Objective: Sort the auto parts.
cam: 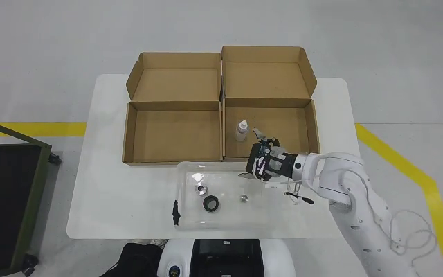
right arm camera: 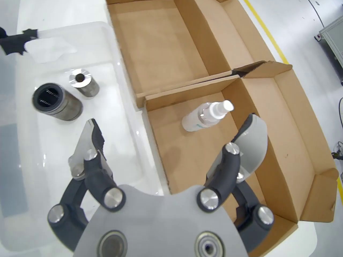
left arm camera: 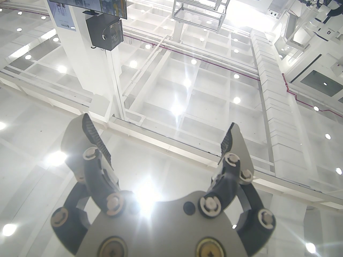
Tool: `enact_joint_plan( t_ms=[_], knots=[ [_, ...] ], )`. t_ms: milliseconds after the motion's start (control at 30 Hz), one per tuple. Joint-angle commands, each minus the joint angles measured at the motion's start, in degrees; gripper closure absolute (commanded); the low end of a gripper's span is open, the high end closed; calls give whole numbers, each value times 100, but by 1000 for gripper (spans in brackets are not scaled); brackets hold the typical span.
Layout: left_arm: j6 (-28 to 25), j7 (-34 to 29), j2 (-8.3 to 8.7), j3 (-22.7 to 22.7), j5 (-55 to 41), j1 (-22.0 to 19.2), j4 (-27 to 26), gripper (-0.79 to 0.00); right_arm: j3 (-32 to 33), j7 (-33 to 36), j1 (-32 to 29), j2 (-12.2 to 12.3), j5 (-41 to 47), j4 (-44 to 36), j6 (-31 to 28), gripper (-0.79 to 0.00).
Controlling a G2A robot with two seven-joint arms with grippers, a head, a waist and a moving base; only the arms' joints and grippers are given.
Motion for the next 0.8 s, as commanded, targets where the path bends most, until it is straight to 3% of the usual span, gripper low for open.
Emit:
enact_joint_plan(
  t_ms=[0,300,767],
  knots=[
    [0,0,0,0,0,0,0,-785,-32,182,-202,30,-63,-239,-95,-785],
    [0,0,0,0,0,0,0,-785,-366,785,-726,117,-255,-719,-237,-785],
    [0,0,0,0,0,0,0,-785,-778,1525,-614,170,-435,-552,-101,-776]
  ],
)
